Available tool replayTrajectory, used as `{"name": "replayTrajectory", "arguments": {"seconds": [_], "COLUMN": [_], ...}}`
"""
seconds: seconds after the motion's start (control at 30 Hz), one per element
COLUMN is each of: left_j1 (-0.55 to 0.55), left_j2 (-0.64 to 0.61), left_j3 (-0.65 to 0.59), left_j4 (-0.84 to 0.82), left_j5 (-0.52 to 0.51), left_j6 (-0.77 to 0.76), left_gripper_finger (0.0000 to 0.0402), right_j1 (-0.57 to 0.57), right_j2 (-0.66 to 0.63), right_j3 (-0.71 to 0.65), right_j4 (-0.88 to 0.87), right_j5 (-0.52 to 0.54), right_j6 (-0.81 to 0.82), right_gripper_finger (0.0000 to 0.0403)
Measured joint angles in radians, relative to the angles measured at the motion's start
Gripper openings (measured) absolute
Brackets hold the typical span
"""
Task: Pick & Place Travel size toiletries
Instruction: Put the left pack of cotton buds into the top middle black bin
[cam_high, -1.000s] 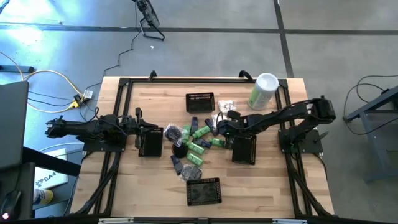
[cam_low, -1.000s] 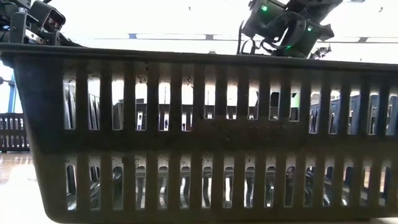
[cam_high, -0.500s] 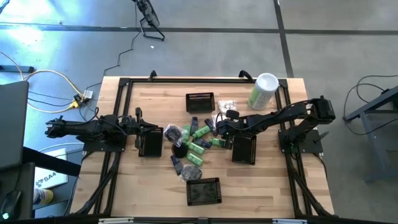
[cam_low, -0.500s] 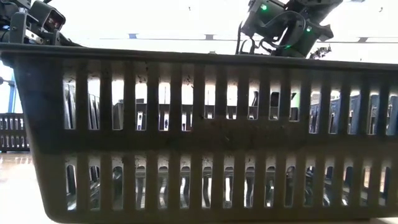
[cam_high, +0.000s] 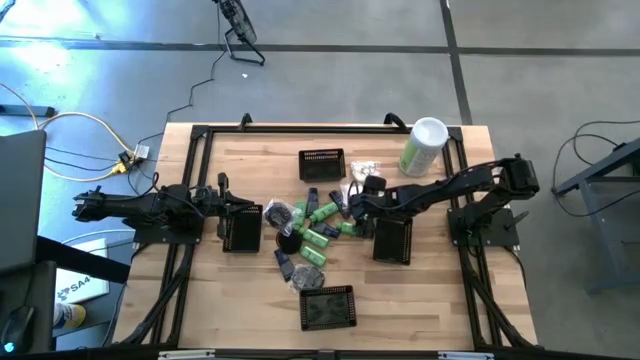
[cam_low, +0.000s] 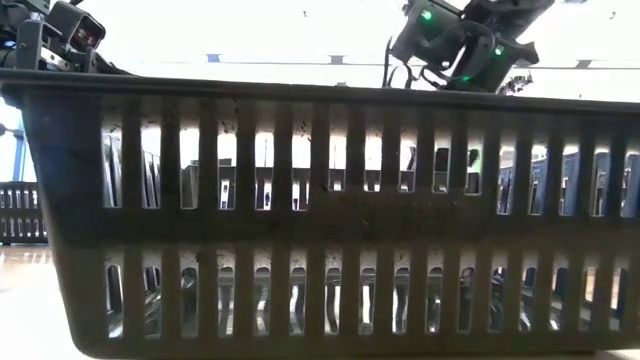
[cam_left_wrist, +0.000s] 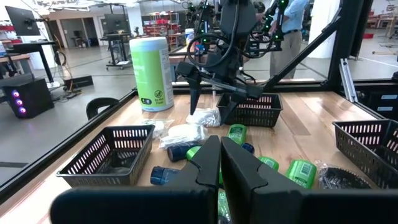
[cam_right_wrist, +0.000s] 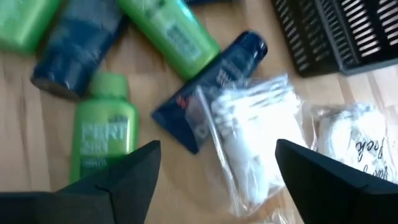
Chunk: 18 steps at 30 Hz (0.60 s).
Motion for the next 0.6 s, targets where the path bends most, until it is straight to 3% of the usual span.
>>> {"name": "replayTrajectory", "arguments": {"seconds": [0.4, 0.6], "left_j1": [0.000, 0.000], "left_j2": [0.000, 0.000], "left_j3": [0.000, 0.000], "left_j4": [0.000, 0.000], "left_j5": [-0.003, -0.003], "left_j6": [0.000, 0.000], "left_gripper_finger": [0.0010, 0.0010], "right_j1": [-0.016, -0.028], "right_j2": [0.000, 0.020], "right_j3": [-0.117, -0.118], "right_j4": [0.222, 0.238], "right_j5": [0.089, 0.055], "right_j6": [-0.143, -0.186], "right_gripper_finger": [0.0276, 0.0276]}}
